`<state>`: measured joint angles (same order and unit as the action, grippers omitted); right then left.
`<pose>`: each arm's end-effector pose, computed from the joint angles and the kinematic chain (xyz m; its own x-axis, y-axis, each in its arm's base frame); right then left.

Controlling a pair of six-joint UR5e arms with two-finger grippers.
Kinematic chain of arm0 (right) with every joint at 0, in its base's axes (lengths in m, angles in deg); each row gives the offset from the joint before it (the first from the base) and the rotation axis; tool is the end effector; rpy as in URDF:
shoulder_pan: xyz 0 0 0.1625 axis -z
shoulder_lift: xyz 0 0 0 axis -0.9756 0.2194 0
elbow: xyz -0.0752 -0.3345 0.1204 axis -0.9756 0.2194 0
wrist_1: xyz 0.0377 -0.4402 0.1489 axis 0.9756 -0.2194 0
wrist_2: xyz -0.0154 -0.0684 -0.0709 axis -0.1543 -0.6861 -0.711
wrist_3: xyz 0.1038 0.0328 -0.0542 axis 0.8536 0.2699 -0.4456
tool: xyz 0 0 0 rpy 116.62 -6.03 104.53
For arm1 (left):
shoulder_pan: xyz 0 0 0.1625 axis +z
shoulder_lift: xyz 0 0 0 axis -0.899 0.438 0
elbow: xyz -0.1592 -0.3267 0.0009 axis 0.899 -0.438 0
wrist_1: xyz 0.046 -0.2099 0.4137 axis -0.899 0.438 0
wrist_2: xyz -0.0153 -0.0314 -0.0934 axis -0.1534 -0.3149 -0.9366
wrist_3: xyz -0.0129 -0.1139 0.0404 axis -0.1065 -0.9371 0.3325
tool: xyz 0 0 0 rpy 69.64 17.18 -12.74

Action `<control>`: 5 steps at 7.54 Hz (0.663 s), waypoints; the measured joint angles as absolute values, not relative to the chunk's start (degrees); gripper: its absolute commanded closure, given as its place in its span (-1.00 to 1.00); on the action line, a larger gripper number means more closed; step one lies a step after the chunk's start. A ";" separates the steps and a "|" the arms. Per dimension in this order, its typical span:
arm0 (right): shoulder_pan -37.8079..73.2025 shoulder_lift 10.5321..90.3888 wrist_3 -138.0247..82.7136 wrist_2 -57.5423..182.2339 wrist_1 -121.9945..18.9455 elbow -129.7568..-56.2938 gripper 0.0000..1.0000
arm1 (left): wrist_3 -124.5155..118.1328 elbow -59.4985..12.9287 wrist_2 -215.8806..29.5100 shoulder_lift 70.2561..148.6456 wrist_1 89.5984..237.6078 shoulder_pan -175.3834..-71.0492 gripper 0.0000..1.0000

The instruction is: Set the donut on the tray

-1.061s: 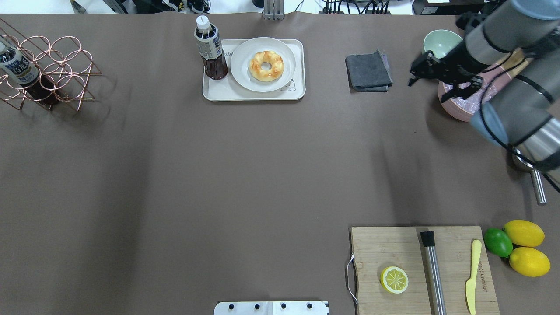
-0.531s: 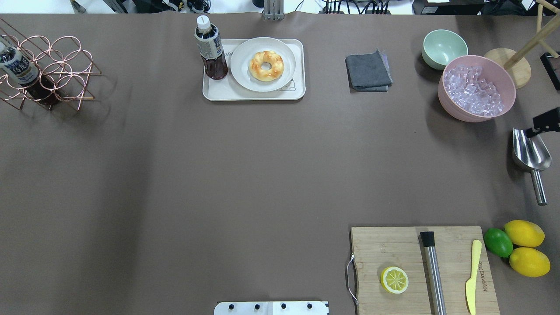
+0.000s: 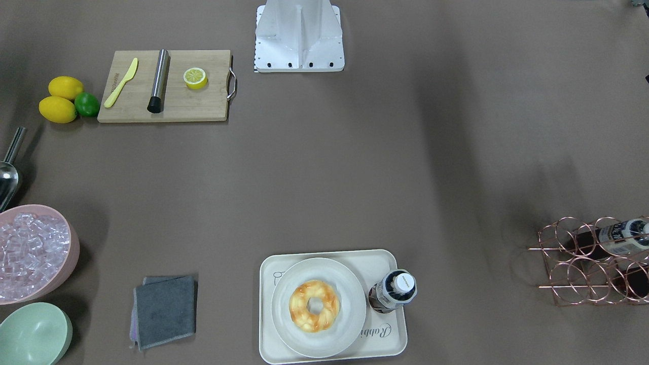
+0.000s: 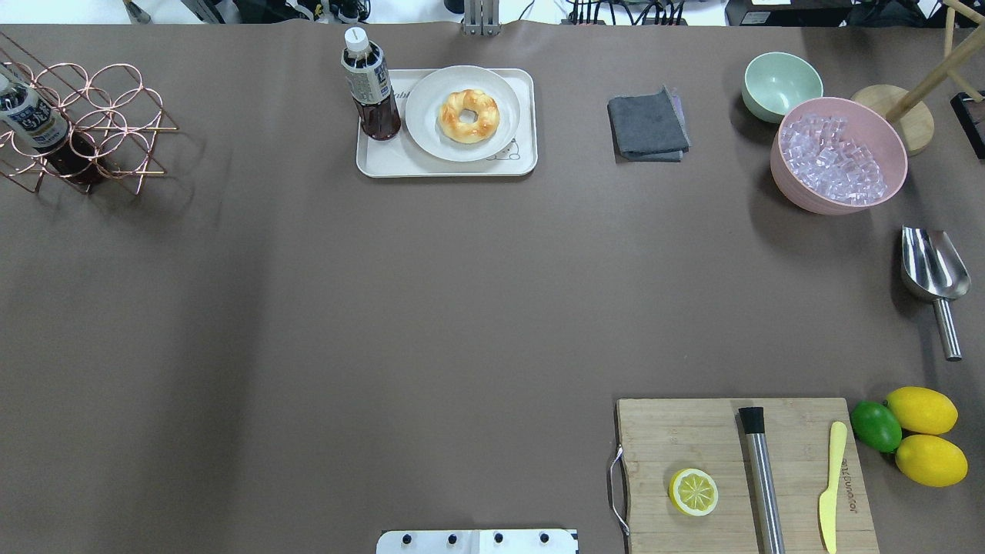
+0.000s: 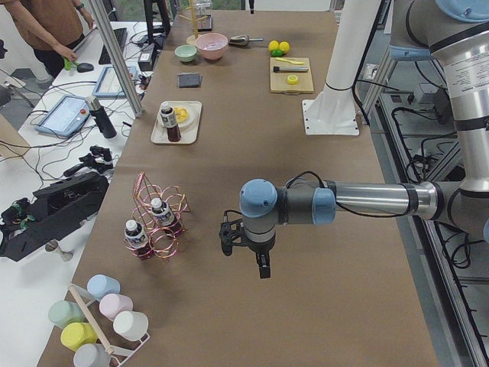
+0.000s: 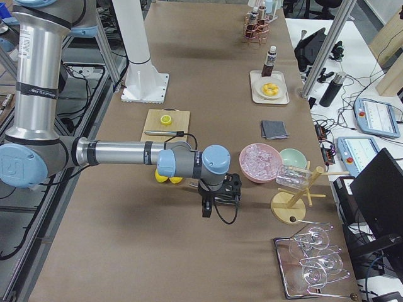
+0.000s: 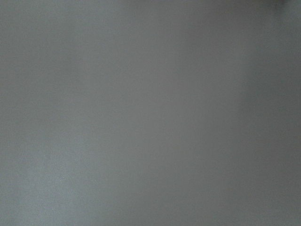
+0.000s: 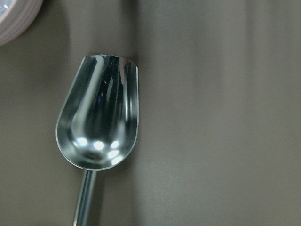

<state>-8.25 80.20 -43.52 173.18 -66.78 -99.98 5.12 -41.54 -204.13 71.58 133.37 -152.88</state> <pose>0.0117 -0.4859 0.6090 0.7213 -0.0242 0.6922 0.0691 0.9969 -0.0372 -0.0426 -0.4285 0.5949 0.7358 -0.1322 -0.6642 0.0628 0.9899 -0.1274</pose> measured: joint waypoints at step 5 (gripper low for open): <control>-13.22 79.72 -54.24 171.71 -67.55 -94.60 -1.00 | 5.12 -40.99 -204.10 71.58 133.29 -152.88 -0.96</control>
<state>-13.22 79.72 -54.24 171.71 -67.55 -94.60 5.12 -40.99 -204.10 71.58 133.29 -152.88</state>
